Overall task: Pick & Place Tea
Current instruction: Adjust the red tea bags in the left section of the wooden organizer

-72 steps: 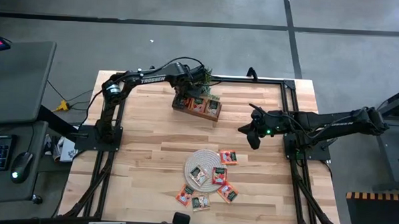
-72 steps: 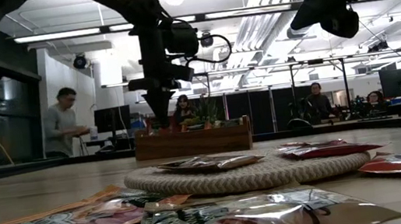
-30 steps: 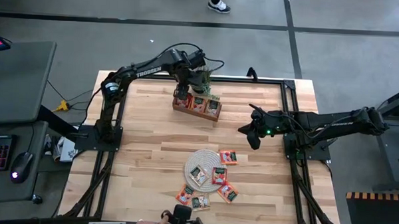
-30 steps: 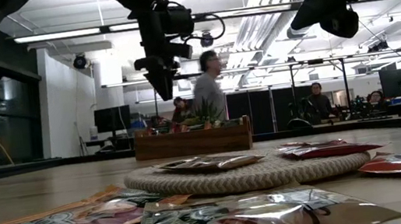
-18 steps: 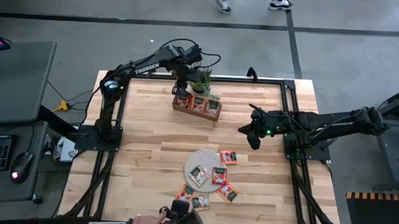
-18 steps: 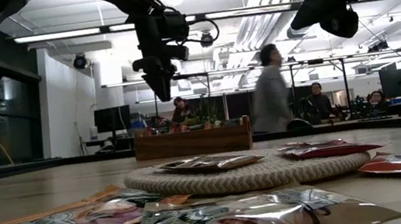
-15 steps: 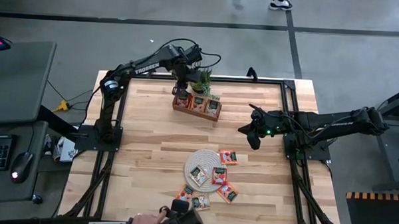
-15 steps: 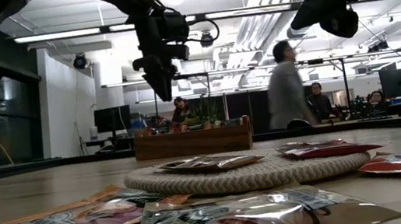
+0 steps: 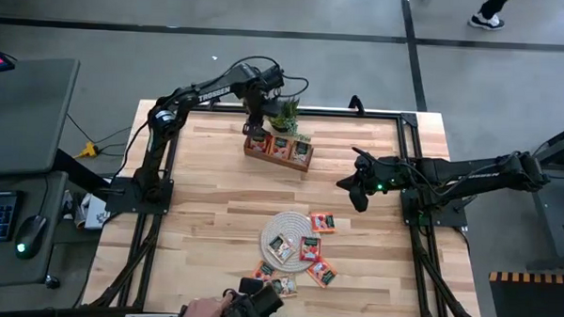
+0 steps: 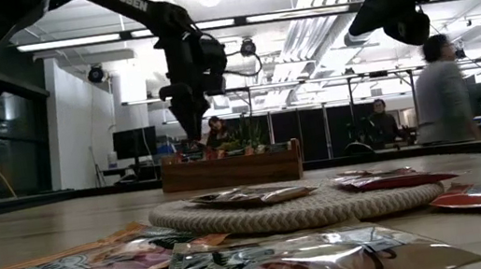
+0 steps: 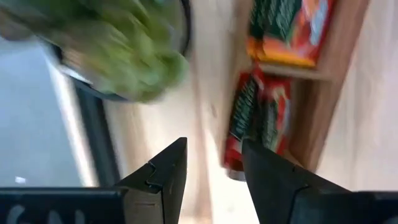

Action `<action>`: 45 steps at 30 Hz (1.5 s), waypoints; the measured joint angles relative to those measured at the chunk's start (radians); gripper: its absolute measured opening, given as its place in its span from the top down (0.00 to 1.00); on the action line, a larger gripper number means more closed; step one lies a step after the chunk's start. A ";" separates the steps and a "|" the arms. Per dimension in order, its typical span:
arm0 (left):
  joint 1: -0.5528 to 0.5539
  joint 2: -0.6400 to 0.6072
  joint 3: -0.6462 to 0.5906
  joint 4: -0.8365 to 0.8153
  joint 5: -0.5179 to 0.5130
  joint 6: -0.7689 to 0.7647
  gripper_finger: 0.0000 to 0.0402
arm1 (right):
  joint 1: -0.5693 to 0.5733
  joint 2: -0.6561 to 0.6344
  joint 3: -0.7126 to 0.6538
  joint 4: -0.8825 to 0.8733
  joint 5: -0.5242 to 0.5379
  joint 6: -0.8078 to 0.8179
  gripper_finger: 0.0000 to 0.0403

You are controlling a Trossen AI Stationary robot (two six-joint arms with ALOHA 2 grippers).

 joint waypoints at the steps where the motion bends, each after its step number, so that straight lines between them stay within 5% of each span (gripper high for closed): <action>1: 0.002 0.004 -0.002 -0.008 0.004 0.000 0.62 | 0.000 0.000 0.000 0.000 0.000 0.000 1.00; 36: 0.007 0.028 -0.015 0.008 0.061 -0.037 0.63 | 0.000 0.000 0.000 0.000 0.000 -0.004 1.00; 45: 0.007 0.028 -0.015 -0.005 0.059 -0.045 0.84 | 0.000 0.000 0.000 0.000 0.000 -0.001 1.00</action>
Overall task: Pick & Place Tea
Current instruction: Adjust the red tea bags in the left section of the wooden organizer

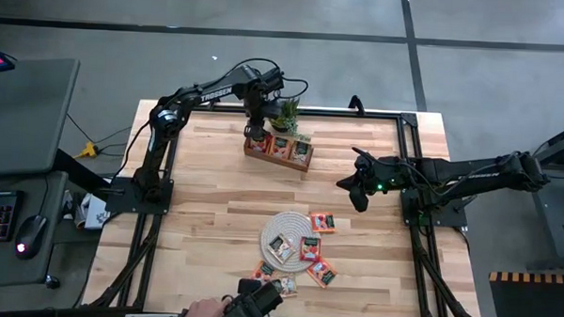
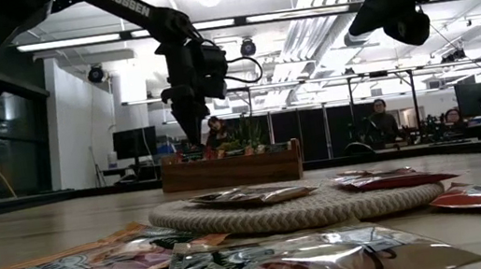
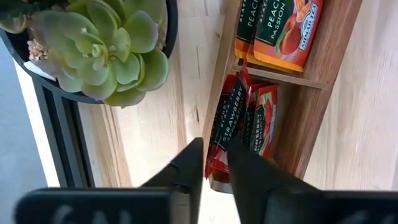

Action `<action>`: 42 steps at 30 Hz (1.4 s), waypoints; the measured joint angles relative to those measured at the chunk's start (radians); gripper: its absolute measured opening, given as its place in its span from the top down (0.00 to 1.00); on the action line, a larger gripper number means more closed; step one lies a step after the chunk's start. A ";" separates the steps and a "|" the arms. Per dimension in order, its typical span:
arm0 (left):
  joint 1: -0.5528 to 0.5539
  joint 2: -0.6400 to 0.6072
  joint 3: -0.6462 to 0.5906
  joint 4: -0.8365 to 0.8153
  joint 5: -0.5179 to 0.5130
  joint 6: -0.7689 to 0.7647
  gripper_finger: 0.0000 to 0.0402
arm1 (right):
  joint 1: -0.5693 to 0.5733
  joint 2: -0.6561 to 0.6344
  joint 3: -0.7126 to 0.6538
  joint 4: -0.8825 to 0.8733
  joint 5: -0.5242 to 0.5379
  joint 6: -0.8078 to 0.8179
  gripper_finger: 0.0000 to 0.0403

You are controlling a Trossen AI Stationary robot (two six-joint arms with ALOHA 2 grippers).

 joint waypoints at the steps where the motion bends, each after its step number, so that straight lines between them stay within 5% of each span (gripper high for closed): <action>1: 0.000 0.000 0.000 0.000 0.000 0.000 0.86 | 0.000 0.000 0.000 0.000 0.000 0.000 1.00; 7: 0.000 0.000 0.000 0.000 -0.022 -0.002 0.99 | 0.000 0.000 0.000 0.000 0.000 0.000 1.00; 21: 0.000 -0.002 0.066 -0.058 -0.072 -0.030 1.00 | 0.000 0.000 0.000 0.000 0.000 -0.018 1.00; 27: 0.000 -0.004 0.128 -0.078 -0.015 -0.052 1.00 | 0.000 0.000 0.000 0.000 0.000 -0.023 1.00; 42: 0.025 -0.002 0.021 -0.022 0.003 -0.121 1.00 | 0.000 0.000 0.000 0.000 0.000 -0.019 1.00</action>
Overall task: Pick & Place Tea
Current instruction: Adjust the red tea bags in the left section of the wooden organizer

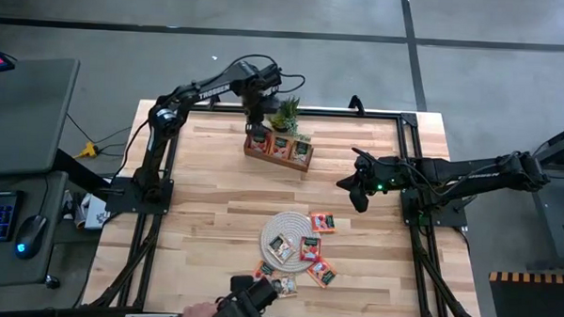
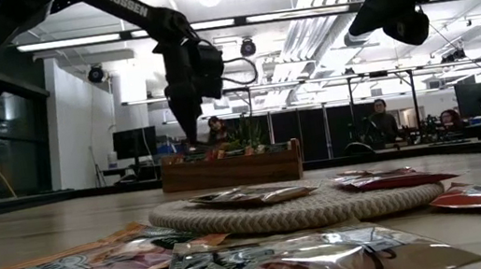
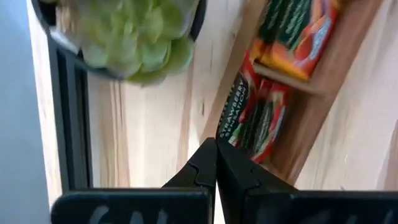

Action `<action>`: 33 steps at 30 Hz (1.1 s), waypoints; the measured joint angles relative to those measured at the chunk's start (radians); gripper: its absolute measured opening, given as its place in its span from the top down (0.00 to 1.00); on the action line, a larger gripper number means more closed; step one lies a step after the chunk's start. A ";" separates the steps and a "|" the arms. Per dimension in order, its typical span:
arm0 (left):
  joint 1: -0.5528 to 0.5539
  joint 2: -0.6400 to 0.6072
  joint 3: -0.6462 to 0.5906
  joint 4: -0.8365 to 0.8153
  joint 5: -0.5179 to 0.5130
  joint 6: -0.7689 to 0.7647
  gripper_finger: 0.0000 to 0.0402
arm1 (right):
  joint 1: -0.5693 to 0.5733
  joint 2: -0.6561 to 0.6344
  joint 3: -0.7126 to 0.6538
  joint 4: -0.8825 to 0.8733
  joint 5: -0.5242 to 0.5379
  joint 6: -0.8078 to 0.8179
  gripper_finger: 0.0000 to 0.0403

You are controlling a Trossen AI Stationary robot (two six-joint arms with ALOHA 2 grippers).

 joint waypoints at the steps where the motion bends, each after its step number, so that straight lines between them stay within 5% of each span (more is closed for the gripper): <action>1: 0.003 0.000 -0.006 -0.003 -0.008 -0.001 1.00 | 0.000 0.000 0.000 0.000 0.000 0.000 1.00; 33: 0.028 0.000 -0.015 -0.015 0.027 -0.018 1.00 | 0.000 0.000 0.000 -0.003 0.012 -0.006 1.00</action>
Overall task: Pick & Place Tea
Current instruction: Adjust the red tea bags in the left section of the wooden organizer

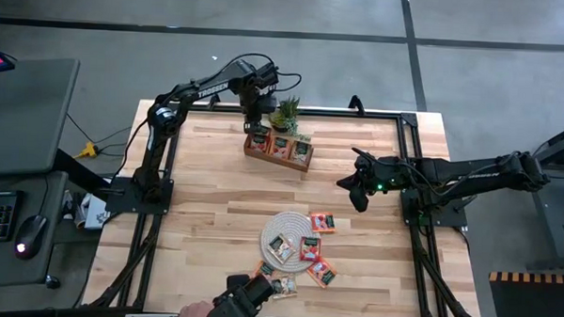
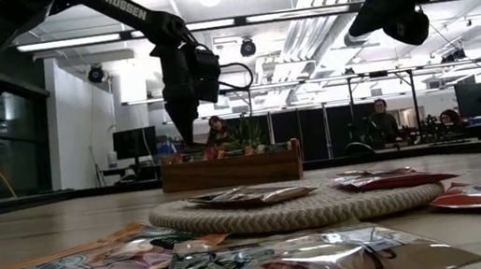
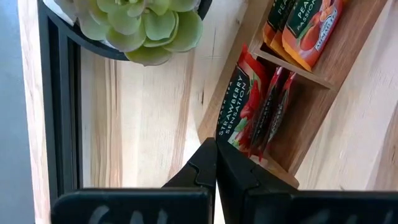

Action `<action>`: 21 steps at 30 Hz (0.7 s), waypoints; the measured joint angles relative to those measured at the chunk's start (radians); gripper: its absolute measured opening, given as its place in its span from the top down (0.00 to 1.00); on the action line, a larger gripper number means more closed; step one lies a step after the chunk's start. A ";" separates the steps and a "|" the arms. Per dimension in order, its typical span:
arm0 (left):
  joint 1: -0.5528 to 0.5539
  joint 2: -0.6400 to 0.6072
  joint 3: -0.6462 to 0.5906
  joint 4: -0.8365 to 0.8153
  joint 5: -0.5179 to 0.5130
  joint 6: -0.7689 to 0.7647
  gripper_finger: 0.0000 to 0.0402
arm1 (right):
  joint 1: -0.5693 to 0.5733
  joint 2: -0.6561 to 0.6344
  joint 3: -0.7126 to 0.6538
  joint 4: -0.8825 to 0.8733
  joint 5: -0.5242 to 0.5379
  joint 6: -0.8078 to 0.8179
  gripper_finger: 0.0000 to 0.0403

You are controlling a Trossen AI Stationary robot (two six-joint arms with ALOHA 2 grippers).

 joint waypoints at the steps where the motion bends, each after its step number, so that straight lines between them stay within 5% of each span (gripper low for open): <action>1: 0.000 0.000 0.000 -0.002 0.000 0.000 1.00 | 0.000 0.000 0.000 0.000 0.000 0.000 1.00; 12: 0.000 0.000 0.000 -0.016 0.028 0.008 0.98 | 0.000 0.000 0.000 0.000 0.000 0.000 1.00; 21: 0.000 0.000 0.000 0.014 0.021 -0.001 0.74 | 0.000 0.000 0.000 -0.002 0.000 0.000 1.00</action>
